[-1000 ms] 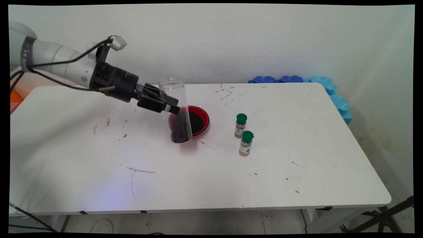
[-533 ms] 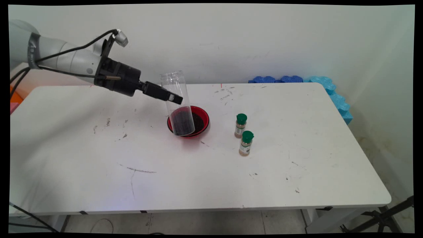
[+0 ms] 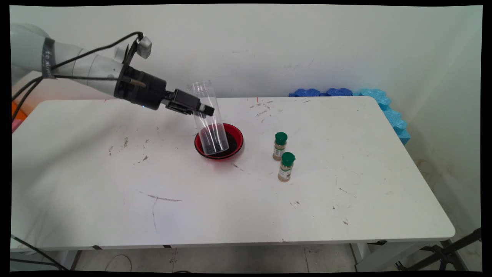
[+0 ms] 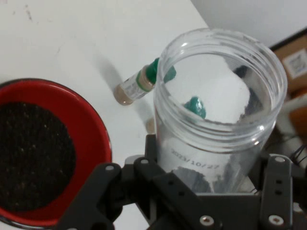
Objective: Pour the black seasoning powder in the red bowl
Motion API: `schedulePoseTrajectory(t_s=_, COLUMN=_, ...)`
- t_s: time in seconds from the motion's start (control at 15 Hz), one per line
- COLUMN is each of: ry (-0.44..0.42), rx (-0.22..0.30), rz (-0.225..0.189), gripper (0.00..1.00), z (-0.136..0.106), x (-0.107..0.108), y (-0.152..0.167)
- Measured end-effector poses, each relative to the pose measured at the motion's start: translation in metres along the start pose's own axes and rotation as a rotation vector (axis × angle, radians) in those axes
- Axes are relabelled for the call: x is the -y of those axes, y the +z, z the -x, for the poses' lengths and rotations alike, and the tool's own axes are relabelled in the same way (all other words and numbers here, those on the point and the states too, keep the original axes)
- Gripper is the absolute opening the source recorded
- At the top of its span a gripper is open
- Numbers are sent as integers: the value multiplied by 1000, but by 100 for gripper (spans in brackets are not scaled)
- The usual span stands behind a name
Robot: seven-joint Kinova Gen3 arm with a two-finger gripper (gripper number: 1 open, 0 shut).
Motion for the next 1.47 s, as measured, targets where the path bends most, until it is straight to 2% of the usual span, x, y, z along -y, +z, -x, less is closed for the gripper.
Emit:
schedulePoseTrajectory(t_s=0.73, ry=-552, rx=-51, rz=54, gripper=0, z=-9, x=7, y=5)
schedulePoseTrajectory(t_s=1.27, ry=-738, rx=-31, rz=100, gripper=0, z=-7, x=1, y=10)
schedulePoseTrajectory(t_s=1.47, ry=-840, rx=-26, rz=120, gripper=0, z=-7, x=-1, y=12)
